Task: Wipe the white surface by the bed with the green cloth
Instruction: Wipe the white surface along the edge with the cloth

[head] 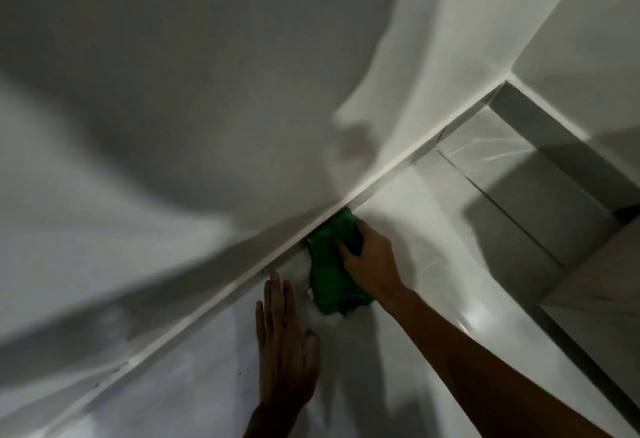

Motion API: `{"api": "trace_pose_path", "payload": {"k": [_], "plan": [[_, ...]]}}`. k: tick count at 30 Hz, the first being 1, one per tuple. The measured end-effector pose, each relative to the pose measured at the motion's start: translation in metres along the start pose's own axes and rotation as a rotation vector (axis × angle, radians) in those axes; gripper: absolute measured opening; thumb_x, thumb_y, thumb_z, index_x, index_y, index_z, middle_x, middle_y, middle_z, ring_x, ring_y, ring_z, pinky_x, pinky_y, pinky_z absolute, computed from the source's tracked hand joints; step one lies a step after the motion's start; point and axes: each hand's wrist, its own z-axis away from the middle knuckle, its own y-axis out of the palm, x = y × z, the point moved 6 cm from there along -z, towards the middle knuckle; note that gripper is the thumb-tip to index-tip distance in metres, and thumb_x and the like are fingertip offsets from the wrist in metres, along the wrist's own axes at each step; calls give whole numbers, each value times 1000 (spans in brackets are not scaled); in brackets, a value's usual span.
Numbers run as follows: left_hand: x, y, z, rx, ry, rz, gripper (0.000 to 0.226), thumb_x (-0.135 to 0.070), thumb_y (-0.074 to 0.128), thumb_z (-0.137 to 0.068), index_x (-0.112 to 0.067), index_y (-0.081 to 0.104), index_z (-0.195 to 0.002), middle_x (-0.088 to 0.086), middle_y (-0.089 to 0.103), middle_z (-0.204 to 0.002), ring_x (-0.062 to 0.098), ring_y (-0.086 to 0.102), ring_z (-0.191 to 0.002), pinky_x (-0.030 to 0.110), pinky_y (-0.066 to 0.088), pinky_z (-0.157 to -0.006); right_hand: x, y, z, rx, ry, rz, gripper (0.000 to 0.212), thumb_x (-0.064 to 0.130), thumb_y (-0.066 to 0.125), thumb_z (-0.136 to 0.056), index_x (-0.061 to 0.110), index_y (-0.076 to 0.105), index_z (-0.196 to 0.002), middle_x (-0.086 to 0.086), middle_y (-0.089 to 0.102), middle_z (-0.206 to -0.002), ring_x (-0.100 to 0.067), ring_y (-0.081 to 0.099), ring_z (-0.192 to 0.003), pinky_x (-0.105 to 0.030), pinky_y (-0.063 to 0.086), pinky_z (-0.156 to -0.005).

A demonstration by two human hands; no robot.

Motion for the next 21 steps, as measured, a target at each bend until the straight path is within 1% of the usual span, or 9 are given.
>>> {"api": "trace_pose_path", "payload": {"k": [3,5,6,7,9,11,13,18,21], "plan": [[14,9,3,-48,-34,49,87,-29,41,-93,-9,16,-174,0,-3,-186,25,4,-172,38,-2,-139,-4,5,-1,92,-1,-9,68,21,78,-98,13,45,-157,-6,69,-133,-20,67,-120,2,44,-80],[18,12,-1,-63,-26,60,87,-28,42,-92,-8,18,-174,-2,-4,-185,23,4,-172,37,-1,-139,-5,1,0,72,2,-6,69,20,82,-94,13,45,-152,-1,66,-121,-23,71,-116,3,47,-71],[19,14,-3,-66,-27,69,87,-29,42,-91,-8,20,-173,0,-3,-185,23,4,-172,37,0,-139,-2,-2,2,23,-29,32,70,21,84,-92,14,45,-149,1,66,-119,-26,71,-117,0,49,-74],[21,15,-5,-67,-37,79,87,-29,42,-91,-7,21,-173,2,0,-184,22,4,-172,37,0,-139,2,-6,7,-52,-76,112,72,26,85,-91,14,46,-150,-1,66,-125,-27,69,-122,-7,51,-86],[19,19,-7,-63,-65,102,87,-31,41,-91,-5,23,-172,8,7,-184,20,3,-171,37,-3,-139,8,-8,19,-213,-224,315,71,34,77,-96,13,45,-156,-9,58,-152,-29,55,-141,-36,51,-113],[17,20,-6,-57,-76,117,87,-31,40,-91,-5,23,-172,12,11,-184,18,1,-171,37,-5,-139,13,2,38,-273,-414,383,56,30,64,-105,11,49,-156,-14,52,-162,-34,47,-150,-54,41,-124],[16,19,-4,-61,-56,112,87,-31,41,-90,-5,23,-172,14,13,-183,21,4,-172,39,-3,-139,9,22,53,-218,-541,445,50,27,56,-109,9,51,-156,-16,49,-166,-35,42,-156,-57,36,-128],[24,19,5,-75,-4,89,89,-26,44,-87,-4,26,-171,14,18,-183,29,13,-171,50,7,-138,-18,59,50,-126,-432,642,61,32,46,-108,8,41,-164,-17,37,-173,-36,31,-163,-57,33,-131],[25,19,7,-81,20,79,87,-25,45,-87,-2,28,-170,16,20,-182,31,16,-170,53,10,-138,-22,59,43,14,-599,722,67,36,47,-103,11,41,-165,-19,37,-172,-40,31,-163,-59,29,-132]]}}
